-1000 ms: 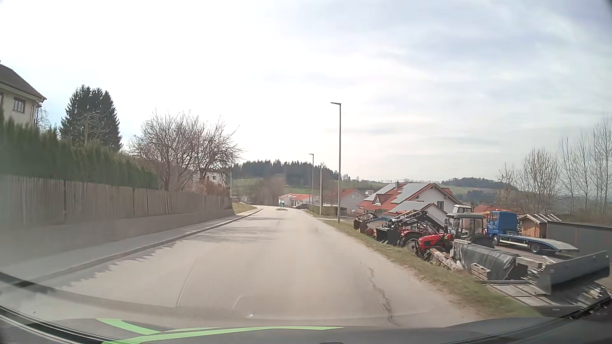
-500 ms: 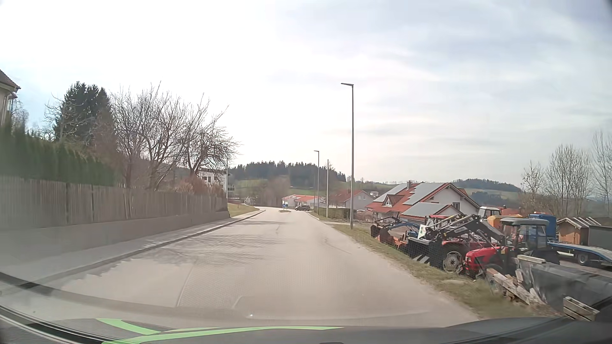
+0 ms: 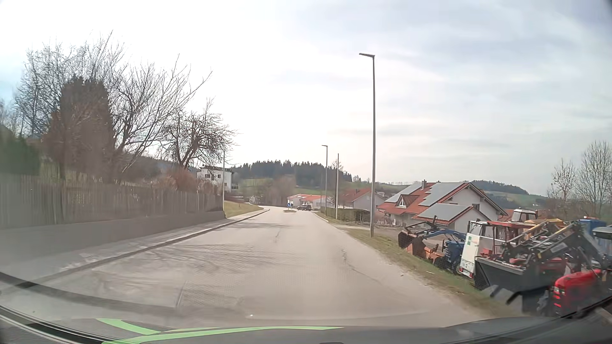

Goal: Follow the waypoints while adhering to traffic rules and regulations

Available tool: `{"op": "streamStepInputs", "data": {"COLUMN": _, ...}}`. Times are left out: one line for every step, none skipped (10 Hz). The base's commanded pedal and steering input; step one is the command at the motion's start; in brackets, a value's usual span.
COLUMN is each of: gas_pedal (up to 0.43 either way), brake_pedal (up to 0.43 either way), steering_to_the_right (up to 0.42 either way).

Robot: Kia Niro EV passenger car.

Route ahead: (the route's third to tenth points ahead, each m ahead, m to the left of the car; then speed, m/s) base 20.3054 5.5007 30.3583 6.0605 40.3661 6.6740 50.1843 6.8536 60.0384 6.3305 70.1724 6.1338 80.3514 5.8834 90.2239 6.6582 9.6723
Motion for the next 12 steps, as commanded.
{"op": "streamStepInputs", "data": {"gas_pedal": 0.02, "brake_pedal": 0.0, "steering_to_the_right": -0.011}}
{"op": "streamStepInputs", "data": {"gas_pedal": 0.028, "brake_pedal": 0.0, "steering_to_the_right": -0.011}}
{"op": "streamStepInputs", "data": {"gas_pedal": 0.039, "brake_pedal": 0.0, "steering_to_the_right": -0.01}}
{"op": "streamStepInputs", "data": {"gas_pedal": 0.047, "brake_pedal": 0.0, "steering_to_the_right": -0.008}}
{"op": "streamStepInputs", "data": {"gas_pedal": 0.047, "brake_pedal": 0.0, "steering_to_the_right": -0.006}}
{"op": "streamStepInputs", "data": {"gas_pedal": 0.047, "brake_pedal": 0.0, "steering_to_the_right": -0.006}}
{"op": "streamStepInputs", "data": {"gas_pedal": 0.047, "brake_pedal": 0.0, "steering_to_the_right": -0.006}}
{"op": "streamStepInputs", "data": {"gas_pedal": 0.047, "brake_pedal": 0.0, "steering_to_the_right": -0.006}}
{"op": "streamStepInputs", "data": {"gas_pedal": 0.047, "brake_pedal": 0.0, "steering_to_the_right": -0.005}}
{"op": "streamStepInputs", "data": {"gas_pedal": 0.059, "brake_pedal": 0.0, "steering_to_the_right": -0.005}}
{"op": "streamStepInputs", "data": {"gas_pedal": 0.059, "brake_pedal": 0.0, "steering_to_the_right": 0.0}}
{"op": "streamStepInputs", "data": {"gas_pedal": 0.059, "brake_pedal": 0.0, "steering_to_the_right": 0.006}}
